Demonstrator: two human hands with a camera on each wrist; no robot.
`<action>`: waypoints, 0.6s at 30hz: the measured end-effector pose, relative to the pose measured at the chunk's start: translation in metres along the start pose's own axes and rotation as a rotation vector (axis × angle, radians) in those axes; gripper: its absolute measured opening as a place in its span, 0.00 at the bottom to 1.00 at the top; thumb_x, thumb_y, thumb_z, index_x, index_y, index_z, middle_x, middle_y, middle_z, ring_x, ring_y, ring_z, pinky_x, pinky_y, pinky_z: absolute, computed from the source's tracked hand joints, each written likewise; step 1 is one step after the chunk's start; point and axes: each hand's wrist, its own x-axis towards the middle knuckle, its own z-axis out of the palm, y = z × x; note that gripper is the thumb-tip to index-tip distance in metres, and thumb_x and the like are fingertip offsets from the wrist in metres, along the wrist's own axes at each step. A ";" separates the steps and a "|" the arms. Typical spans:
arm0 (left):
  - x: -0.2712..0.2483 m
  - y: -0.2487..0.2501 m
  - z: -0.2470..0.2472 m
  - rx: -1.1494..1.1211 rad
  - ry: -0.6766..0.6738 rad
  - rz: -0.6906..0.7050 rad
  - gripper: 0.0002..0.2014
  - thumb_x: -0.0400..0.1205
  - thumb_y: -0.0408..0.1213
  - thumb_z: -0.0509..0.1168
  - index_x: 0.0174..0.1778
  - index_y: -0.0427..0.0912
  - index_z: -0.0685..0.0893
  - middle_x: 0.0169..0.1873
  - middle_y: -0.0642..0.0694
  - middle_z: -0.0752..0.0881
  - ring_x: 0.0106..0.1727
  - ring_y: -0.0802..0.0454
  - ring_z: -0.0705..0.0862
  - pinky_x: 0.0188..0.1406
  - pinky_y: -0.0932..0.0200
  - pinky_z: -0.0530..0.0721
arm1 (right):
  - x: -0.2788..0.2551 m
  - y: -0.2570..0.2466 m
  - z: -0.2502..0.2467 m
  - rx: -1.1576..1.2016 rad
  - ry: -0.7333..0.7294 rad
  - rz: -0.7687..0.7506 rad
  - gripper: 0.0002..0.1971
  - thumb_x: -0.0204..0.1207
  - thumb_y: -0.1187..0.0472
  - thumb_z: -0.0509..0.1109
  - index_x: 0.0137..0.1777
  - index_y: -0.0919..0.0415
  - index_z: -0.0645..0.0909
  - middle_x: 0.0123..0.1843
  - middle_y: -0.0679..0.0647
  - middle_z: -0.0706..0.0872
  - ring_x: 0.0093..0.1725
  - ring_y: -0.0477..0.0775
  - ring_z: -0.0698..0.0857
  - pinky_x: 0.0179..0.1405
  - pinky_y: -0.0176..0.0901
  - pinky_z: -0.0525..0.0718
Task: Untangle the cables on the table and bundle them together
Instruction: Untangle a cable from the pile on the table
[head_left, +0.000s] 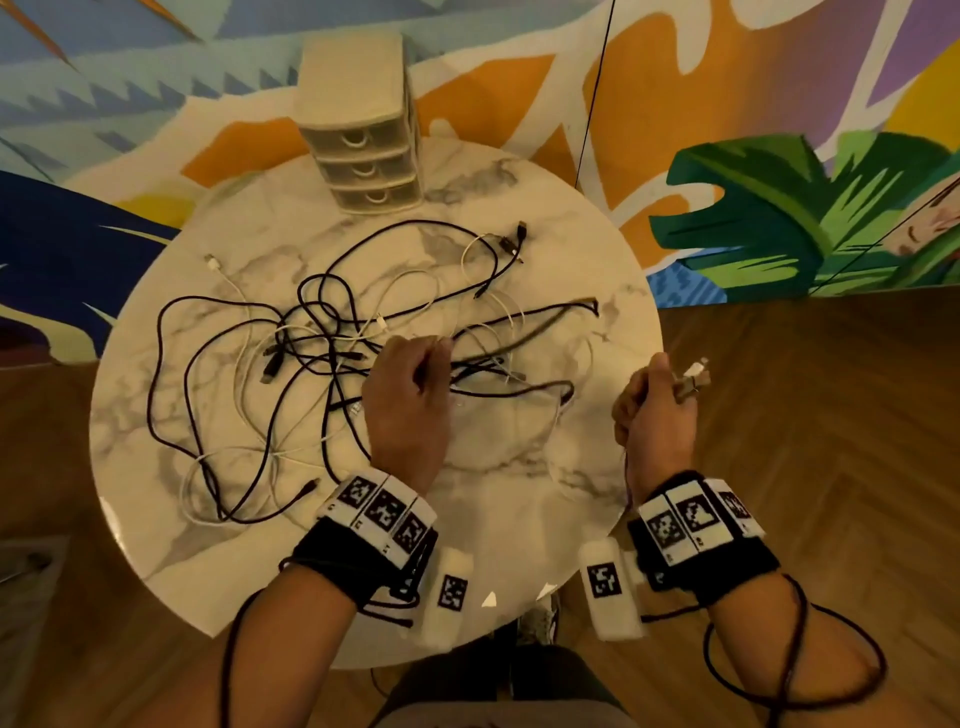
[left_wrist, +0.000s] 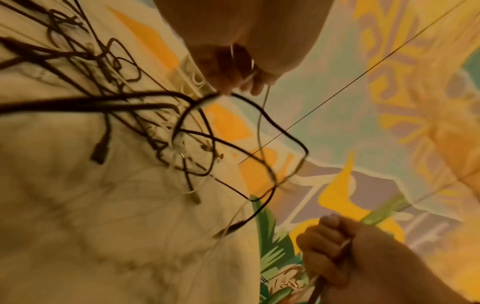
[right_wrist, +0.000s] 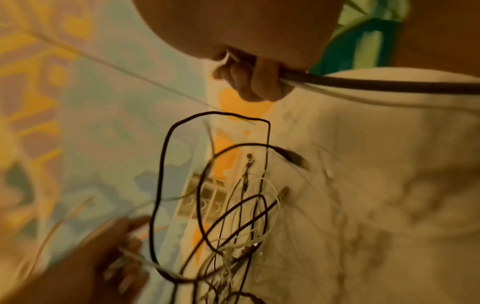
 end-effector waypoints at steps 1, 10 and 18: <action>0.000 0.010 0.001 0.025 -0.005 0.114 0.08 0.83 0.35 0.64 0.43 0.38 0.86 0.36 0.45 0.84 0.36 0.58 0.76 0.39 0.74 0.73 | -0.009 -0.006 0.003 -0.063 -0.084 -0.048 0.22 0.86 0.50 0.56 0.29 0.56 0.71 0.21 0.48 0.70 0.20 0.45 0.66 0.17 0.35 0.64; -0.039 0.029 0.019 0.248 -0.544 0.191 0.09 0.84 0.50 0.56 0.51 0.52 0.78 0.37 0.58 0.82 0.36 0.58 0.78 0.33 0.62 0.70 | -0.021 -0.007 0.022 -0.599 -0.488 -0.160 0.26 0.85 0.48 0.55 0.43 0.68 0.86 0.23 0.58 0.82 0.24 0.49 0.79 0.30 0.37 0.77; 0.011 -0.050 -0.005 0.544 -0.467 -0.020 0.12 0.85 0.46 0.56 0.56 0.47 0.80 0.55 0.45 0.81 0.49 0.41 0.84 0.40 0.50 0.81 | -0.020 -0.040 0.014 -0.252 -0.256 -0.234 0.26 0.87 0.52 0.53 0.28 0.60 0.78 0.20 0.54 0.81 0.21 0.46 0.74 0.19 0.31 0.68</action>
